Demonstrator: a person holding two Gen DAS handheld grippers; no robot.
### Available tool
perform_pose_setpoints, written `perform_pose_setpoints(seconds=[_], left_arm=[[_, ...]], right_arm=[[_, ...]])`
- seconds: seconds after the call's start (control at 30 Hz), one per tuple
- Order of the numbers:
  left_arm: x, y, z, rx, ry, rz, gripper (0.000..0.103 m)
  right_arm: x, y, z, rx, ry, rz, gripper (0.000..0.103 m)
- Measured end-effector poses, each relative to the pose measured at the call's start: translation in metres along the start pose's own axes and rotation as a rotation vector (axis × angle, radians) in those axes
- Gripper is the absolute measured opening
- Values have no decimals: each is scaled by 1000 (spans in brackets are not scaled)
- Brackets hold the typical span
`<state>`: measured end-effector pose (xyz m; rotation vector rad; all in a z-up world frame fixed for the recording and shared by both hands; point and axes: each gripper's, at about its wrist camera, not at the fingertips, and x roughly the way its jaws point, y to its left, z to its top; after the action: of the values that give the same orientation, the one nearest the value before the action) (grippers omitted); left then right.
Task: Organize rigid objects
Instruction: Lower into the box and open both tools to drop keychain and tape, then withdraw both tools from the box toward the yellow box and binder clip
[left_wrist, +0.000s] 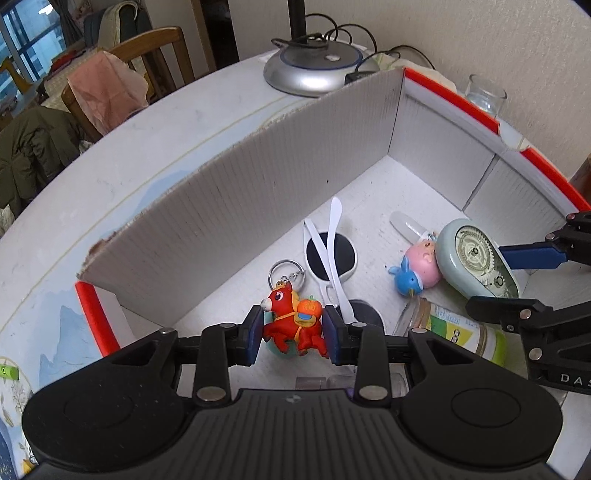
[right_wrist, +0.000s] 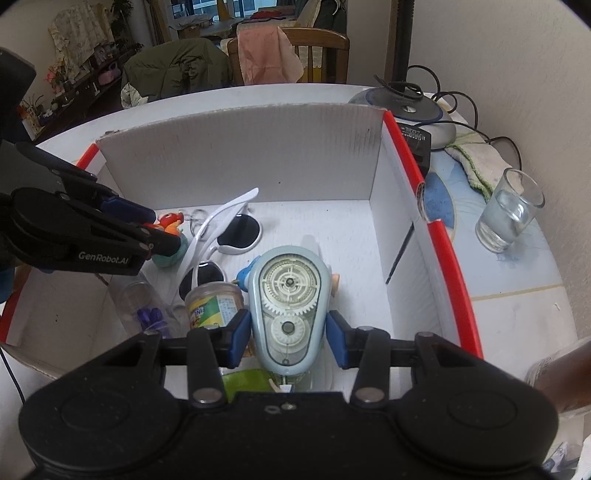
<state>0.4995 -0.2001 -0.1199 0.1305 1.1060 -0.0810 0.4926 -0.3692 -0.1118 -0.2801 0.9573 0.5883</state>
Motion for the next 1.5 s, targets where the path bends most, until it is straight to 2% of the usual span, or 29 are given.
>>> perform_pose_setpoints(seconds=[0.3, 0.4, 0.7, 0.87, 1.0, 1.23, 1.33, 1.5], left_arm=[[6, 0, -1, 2, 47, -2, 34], [7, -1, 0, 1, 61, 8, 34], [-7, -3, -7, -28, 34, -20, 39], [-25, -1, -12, -49, -11, -42, 45], [-45, 1, -17, -63, -64, -50, 57], [-83, 8, -29, -100, -156, -55, 60], [-99, 12, -37, -117, -195, -52, 66], [-125, 20, -55, -124, -250, -51, 66]], right_arm=[[0, 1, 0, 8, 1, 5, 45], [-1, 1, 0, 15, -5, 6, 51], [-13, 3, 0, 27, -34, 6, 57], [-22, 8, 1, 24, -54, 5, 59], [-33, 14, 1, 19, -76, 9, 62], [-57, 29, 2, 4, -127, 22, 66], [-68, 37, 3, -5, -151, 28, 73], [-86, 53, 4, -11, -189, 35, 82]])
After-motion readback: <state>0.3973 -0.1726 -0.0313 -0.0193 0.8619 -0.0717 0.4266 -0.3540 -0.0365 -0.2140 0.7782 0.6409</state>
